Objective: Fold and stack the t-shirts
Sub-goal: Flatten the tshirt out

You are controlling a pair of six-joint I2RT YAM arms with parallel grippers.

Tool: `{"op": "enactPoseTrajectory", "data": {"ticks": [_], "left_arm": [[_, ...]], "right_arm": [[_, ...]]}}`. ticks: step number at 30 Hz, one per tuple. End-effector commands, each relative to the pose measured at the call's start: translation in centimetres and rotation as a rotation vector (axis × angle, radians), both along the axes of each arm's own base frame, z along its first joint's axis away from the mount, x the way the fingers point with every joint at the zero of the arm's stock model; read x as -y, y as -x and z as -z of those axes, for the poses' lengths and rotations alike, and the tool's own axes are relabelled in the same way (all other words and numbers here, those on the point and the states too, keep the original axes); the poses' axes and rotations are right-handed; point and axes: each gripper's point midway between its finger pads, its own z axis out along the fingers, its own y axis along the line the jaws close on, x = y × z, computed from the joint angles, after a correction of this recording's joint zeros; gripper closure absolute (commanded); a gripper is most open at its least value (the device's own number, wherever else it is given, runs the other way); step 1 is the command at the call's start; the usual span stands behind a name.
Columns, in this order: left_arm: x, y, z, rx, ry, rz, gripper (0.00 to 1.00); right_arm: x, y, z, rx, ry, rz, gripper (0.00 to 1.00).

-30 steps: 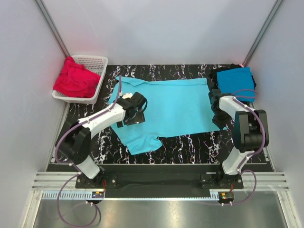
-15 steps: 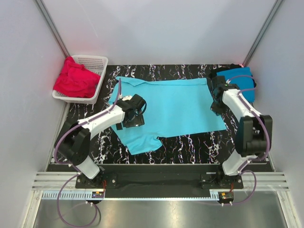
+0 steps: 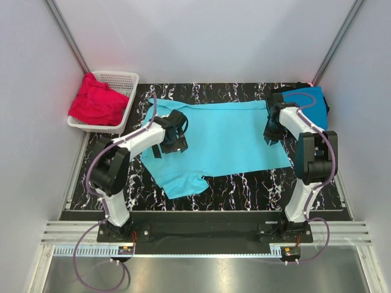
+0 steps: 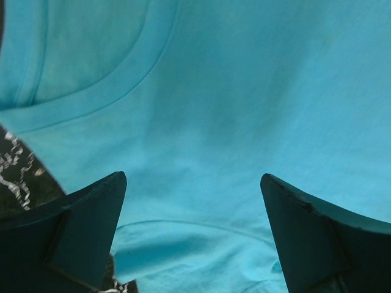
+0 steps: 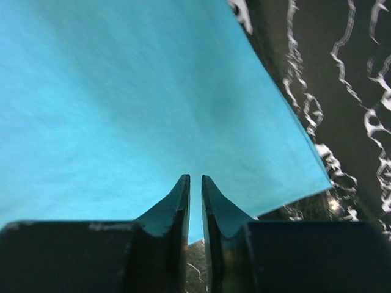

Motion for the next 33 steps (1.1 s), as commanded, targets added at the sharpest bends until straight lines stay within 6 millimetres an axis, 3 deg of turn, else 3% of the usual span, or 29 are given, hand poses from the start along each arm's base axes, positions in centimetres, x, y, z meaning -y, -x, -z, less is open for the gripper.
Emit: {"op": "enactPoseTrajectory", "data": {"ticks": [1,5,6,10,13,22,27,33], "left_arm": [[1.1,-2.1,0.0,0.001,0.014,0.004,0.01],[0.8,-3.8,0.8,-0.013,-0.040,-0.003,0.01],[0.6,-3.9,1.0,-0.017,-0.058,-0.006,0.01],[-0.5,-4.7,1.0,-0.016,-0.132,-0.004,0.01],[-1.1,-4.6,1.8,-0.041,-0.162,0.000,0.01],[-2.1,0.1,6.9,-0.204,-0.170,-0.001,0.01],[-2.3,2.0,8.1,-0.221,-0.138,-0.003,0.01],[-2.4,5.7,9.5,-0.265,-0.098,-0.013,0.01]], "right_arm": [[-1.5,-2.2,0.4,0.012,-0.067,-0.070,0.80],[-2.6,-2.9,1.6,-0.003,-0.119,-0.092,0.71],[-2.9,-2.9,1.8,-0.007,-0.133,-0.098,0.63],[-3.0,-2.9,2.2,-0.006,-0.139,-0.117,0.50],[-3.1,-2.3,2.8,-0.018,-0.146,-0.115,0.48],[-3.3,1.6,5.2,-0.084,-0.171,-0.064,0.47],[-3.0,4.4,4.8,-0.088,-0.164,-0.034,0.47],[-3.1,8.2,4.7,-0.115,-0.130,-0.034,0.47]]}}
